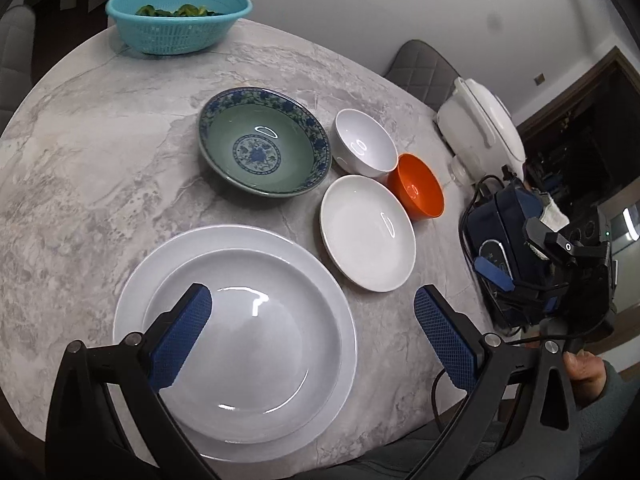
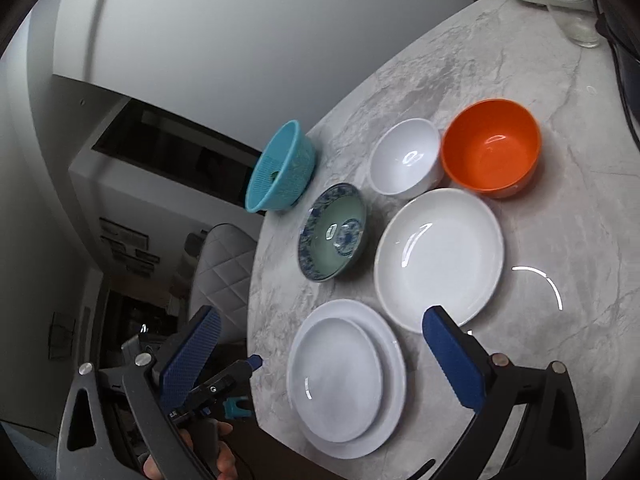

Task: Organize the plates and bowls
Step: 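Move both tools to the white plate beside the orange bowl and grip its rim, then lift the white plate with both tools and lower it onto the plate stack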

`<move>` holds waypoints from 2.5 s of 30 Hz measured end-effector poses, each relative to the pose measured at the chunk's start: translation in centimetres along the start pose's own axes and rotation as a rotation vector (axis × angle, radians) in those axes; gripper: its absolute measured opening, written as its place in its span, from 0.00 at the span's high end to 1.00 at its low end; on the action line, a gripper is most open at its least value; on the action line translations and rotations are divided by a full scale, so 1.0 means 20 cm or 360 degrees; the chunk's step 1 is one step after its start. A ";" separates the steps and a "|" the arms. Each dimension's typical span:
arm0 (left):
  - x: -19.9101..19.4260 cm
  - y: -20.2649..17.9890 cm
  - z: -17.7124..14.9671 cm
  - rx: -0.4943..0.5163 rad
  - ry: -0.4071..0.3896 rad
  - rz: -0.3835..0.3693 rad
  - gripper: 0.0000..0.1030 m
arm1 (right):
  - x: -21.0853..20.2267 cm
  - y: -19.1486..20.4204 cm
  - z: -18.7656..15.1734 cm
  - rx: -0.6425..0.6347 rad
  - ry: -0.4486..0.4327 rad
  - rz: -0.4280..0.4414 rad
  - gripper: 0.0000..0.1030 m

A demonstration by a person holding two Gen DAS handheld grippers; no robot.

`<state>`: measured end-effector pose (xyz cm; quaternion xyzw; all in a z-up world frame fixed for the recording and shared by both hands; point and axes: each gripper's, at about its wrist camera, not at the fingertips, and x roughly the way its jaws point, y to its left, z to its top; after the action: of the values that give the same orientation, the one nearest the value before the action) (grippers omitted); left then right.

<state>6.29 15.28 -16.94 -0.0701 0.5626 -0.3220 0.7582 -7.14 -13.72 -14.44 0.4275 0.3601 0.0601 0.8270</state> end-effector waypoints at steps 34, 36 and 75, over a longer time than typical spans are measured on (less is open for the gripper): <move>0.96 -0.25 0.42 0.0227 0.0448 0.0098 0.32 | 0.33 -0.62 0.39 0.0025 0.0583 -0.0346 0.32; 0.97 -0.25 0.41 0.0233 0.0447 0.0091 0.32 | 0.34 -0.61 0.40 0.0024 0.0582 -0.0340 0.33; 1.01 -0.19 0.38 0.0109 0.0585 0.0158 0.95 | 0.37 -0.67 0.38 0.0173 0.0630 -0.0366 0.90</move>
<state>14.73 -1.17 -28.73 0.0437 0.6830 -0.3107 0.6596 0.37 -24.20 -25.66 0.4073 0.5643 0.0286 0.7176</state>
